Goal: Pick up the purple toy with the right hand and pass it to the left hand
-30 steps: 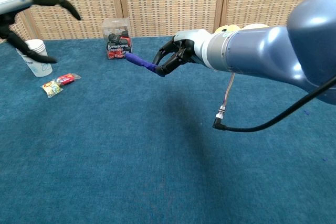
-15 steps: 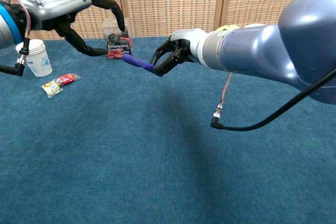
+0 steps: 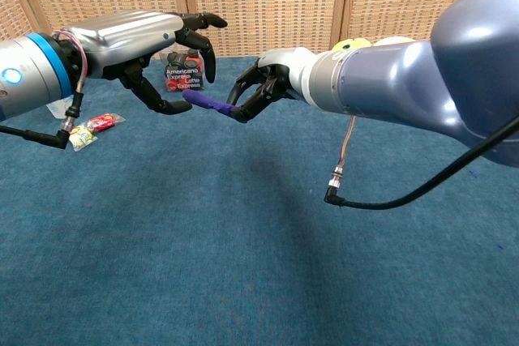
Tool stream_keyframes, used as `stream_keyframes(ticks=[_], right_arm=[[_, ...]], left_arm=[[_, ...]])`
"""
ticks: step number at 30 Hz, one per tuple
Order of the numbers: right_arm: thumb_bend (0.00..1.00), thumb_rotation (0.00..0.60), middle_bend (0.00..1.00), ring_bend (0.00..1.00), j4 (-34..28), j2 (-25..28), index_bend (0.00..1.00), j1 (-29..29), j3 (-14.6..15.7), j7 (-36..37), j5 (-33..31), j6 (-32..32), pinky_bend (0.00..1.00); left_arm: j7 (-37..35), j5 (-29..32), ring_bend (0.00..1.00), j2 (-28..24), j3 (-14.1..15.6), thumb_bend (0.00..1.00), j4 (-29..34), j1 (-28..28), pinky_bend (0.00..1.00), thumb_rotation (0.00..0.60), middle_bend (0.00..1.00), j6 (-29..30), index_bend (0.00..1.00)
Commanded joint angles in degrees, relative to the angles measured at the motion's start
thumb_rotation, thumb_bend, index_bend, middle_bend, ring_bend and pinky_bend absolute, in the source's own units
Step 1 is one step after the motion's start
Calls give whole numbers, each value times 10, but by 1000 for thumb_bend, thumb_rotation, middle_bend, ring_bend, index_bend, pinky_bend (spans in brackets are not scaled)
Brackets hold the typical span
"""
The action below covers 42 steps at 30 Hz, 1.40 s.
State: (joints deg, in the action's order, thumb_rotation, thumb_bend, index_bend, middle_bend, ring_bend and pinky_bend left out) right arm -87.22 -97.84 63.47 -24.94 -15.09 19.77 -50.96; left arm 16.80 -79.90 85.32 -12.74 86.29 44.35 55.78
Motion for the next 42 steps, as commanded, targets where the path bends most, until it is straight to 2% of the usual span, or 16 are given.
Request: stream_keyframes(ticks=[1,21,42], right_arm=[[619,600,147,0,-1,-1,593,1,1,-1,0,-1,0],[620,600,147,0,-2,-5,596,3,5,2,1,-1,0],[619,600,147,0,-3,-2,596,1,8,6,4,4,0]], left_arm=[[9,10,0,9,-1,335,-3,3,0,600,0,2,419],[31,39,0,17,9,362,1,16,0,600,0,-5,447],[50,58,0,22,15,373,0,24,0,600,0,-3,518]])
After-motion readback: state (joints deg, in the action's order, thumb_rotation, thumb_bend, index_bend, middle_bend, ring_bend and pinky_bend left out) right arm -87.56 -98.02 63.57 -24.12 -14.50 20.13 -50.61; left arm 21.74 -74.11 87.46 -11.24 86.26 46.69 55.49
